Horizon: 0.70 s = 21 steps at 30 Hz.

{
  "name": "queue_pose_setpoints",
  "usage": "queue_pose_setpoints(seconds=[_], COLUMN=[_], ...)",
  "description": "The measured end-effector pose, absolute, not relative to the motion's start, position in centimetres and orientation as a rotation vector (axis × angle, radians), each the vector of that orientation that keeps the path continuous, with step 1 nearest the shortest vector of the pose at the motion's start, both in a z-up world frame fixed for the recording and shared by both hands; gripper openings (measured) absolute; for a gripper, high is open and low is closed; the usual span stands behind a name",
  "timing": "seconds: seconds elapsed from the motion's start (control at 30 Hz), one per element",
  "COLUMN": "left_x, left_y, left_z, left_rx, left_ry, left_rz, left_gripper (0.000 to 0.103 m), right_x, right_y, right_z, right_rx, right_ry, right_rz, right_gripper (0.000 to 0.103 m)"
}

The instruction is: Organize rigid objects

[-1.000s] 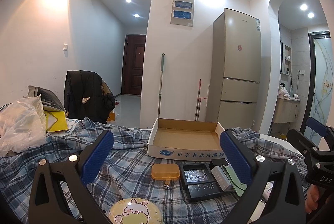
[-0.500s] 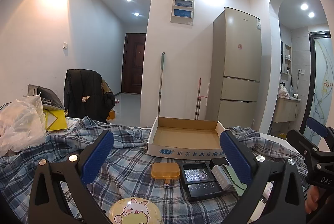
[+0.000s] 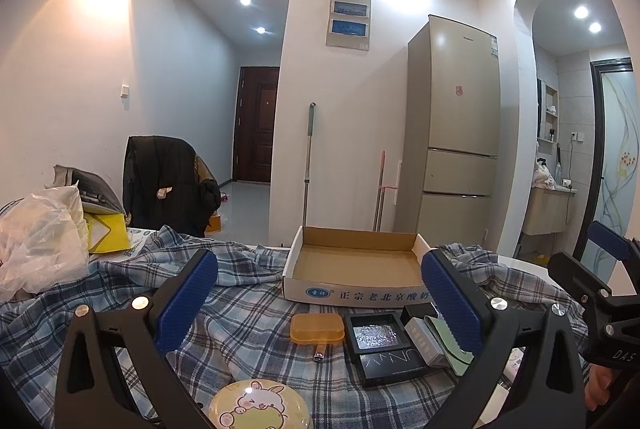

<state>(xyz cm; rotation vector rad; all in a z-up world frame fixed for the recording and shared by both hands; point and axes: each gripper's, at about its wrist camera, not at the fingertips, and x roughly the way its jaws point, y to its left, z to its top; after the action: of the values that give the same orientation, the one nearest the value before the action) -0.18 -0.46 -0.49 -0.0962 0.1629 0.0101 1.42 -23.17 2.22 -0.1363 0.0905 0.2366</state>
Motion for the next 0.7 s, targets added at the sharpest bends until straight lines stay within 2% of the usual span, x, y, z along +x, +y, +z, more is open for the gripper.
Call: queue_pose_setpoints(seconds=[0.7], left_x=[-0.22], left_y=[-0.47], left_z=[-0.59], left_rx=[-0.095], left_ry=[0.162], left_rz=[0.010], left_gripper=[0.103], right_x=[1.88], right_y=[-23.26], right_z=[2.29], right_rx=[-0.130], right_ry=[0.111], right_rz=[0.233], right_gripper=[0.103])
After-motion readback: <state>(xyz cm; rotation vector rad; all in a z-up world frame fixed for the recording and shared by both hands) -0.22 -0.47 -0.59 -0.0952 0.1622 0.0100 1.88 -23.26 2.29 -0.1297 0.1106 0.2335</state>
